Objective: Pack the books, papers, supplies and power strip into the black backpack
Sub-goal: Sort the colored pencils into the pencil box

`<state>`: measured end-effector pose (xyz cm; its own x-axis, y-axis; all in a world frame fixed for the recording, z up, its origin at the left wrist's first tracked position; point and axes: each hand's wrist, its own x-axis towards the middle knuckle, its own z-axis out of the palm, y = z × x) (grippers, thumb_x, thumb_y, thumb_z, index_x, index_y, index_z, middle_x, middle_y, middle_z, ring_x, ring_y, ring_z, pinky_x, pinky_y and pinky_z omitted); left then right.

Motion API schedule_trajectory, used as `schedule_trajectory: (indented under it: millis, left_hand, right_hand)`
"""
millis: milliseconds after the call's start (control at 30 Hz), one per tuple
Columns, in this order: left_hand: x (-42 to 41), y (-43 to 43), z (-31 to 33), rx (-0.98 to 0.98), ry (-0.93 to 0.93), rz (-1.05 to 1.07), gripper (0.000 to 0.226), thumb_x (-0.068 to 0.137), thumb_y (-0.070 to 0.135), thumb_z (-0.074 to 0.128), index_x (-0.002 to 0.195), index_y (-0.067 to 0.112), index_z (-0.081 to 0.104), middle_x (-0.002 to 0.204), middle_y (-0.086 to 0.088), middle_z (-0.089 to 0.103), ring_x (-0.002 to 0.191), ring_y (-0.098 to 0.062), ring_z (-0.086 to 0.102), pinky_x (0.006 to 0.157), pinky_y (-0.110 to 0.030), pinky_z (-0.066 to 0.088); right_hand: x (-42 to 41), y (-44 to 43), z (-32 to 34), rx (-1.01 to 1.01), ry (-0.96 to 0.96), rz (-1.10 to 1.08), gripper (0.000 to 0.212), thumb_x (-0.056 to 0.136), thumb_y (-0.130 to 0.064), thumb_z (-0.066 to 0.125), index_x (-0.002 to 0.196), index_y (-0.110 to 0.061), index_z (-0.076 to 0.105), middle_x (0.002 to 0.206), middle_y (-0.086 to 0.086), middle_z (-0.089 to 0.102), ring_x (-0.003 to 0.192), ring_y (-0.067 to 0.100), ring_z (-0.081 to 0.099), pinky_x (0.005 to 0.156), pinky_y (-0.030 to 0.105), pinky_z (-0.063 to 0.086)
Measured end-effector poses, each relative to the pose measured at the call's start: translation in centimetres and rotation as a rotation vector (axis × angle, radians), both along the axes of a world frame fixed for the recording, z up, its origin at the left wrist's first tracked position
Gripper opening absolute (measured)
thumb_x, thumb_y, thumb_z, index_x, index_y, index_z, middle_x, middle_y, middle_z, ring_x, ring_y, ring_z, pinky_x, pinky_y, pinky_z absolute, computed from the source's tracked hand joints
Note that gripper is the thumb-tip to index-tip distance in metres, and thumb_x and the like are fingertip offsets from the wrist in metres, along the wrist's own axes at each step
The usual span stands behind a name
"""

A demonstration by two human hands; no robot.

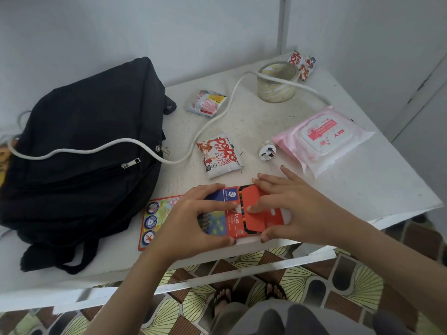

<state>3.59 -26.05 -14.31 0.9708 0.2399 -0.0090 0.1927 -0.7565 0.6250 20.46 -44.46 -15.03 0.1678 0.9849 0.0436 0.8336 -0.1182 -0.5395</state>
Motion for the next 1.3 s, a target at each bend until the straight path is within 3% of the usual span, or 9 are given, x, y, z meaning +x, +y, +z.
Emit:
schedule_trajectory:
  millis: [133,267,433,633,867,1000,1133,1200,1300]
  left_hand:
    - [-0.4,-0.1,0.3,0.028,0.060,-0.019,0.060,0.056,0.069,0.065,0.114,0.060,0.051,0.141,0.025,0.034,0.129,0.010,0.025,0.101,-0.023,0.030]
    - [-0.9,0.7,0.5,0.095,0.072,-0.063,0.065,0.058,0.070,0.064,0.119,0.063,0.045,0.146,0.031,0.022,0.136,0.012,0.010,0.112,-0.022,0.004]
    - [-1.6,1.2,0.3,0.021,0.030,-0.022,0.062,0.061,0.065,0.066,0.120,0.053,0.053,0.136,0.035,0.034,0.126,0.010,0.031,0.096,-0.017,0.030]
    - [-1.5,0.9,-0.1,-0.025,-0.032,0.017,0.059,0.059,0.062,0.069,0.116,0.054,0.055,0.133,0.031,0.042,0.124,0.005,0.038,0.088,-0.013,0.033]
    - [-1.5,0.3,-0.2,-0.029,-0.030,0.021,0.060,0.060,0.062,0.068,0.117,0.056,0.053,0.131,0.036,0.039,0.124,0.007,0.037,0.090,-0.014,0.033]
    - [-1.5,0.5,0.0,-0.031,0.016,-0.002,0.062,0.060,0.066,0.066,0.119,0.061,0.047,0.132,0.042,0.033,0.125,0.013,0.031,0.094,-0.014,0.030]
    - [-2.1,0.9,0.2,-0.056,0.046,0.001,0.075,0.056,0.073,0.064,0.125,0.063,0.038,0.142,0.037,0.022,0.126,0.027,0.010,0.108,-0.011,0.006]
    - [-2.8,1.5,0.1,0.004,0.066,0.009,0.079,0.053,0.082,0.059,0.126,0.063,0.037,0.147,0.032,0.017,0.133,0.020,0.004,0.110,-0.013,-0.003]
    - [-3.8,2.4,-0.2,0.058,0.097,0.066,0.084,0.049,0.088,0.054,0.126,0.061,0.036,0.147,0.030,0.019,0.138,0.008,0.009,0.116,-0.030,0.005]
  right_hand:
    - [0.3,-0.2,0.1,-0.033,0.026,0.015,0.062,0.068,-0.076,0.046,0.122,-0.047,0.056,0.154,-0.004,0.027,0.137,-0.006,0.003,0.109,0.012,-0.012]
    - [0.7,-0.6,0.1,-0.057,0.052,0.008,0.059,0.070,-0.075,0.047,0.125,-0.054,0.049,0.155,-0.008,0.024,0.142,-0.002,0.007,0.115,0.021,-0.002]
    - [0.6,-0.4,-0.1,-0.043,0.034,0.011,0.059,0.070,-0.072,0.048,0.125,-0.052,0.051,0.151,-0.009,0.033,0.134,-0.009,0.012,0.108,0.011,-0.002]
    - [0.7,0.0,0.0,-0.042,0.057,-0.014,0.055,0.069,-0.062,0.060,0.122,-0.047,0.055,0.148,-0.006,0.037,0.131,-0.004,0.018,0.106,0.017,0.010]
    - [0.3,0.5,-0.5,-0.057,0.048,0.013,0.062,0.067,-0.073,0.049,0.125,-0.048,0.051,0.149,-0.006,0.037,0.131,-0.006,0.019,0.107,0.014,0.002]
    - [0.3,0.4,-0.3,-0.080,0.045,0.009,0.063,0.067,-0.076,0.048,0.126,-0.054,0.046,0.150,-0.011,0.032,0.134,-0.004,0.015,0.112,0.025,0.006]
    - [0.4,-0.1,-0.3,-0.069,0.074,-0.043,0.069,0.069,-0.083,0.039,0.133,-0.062,0.023,0.153,-0.012,0.027,0.140,-0.003,0.010,0.110,0.015,-0.002]
    - [0.7,-0.4,-0.7,-0.095,0.002,-0.066,0.082,0.070,-0.086,0.031,0.140,-0.052,0.005,0.156,-0.009,0.017,0.142,-0.001,0.000,0.109,0.011,-0.012]
    - [0.9,-0.5,-0.8,-0.181,-0.139,-0.064,0.095,0.066,-0.090,0.015,0.140,-0.038,-0.014,0.155,-0.009,-0.007,0.138,-0.001,-0.026,0.107,0.016,-0.025]
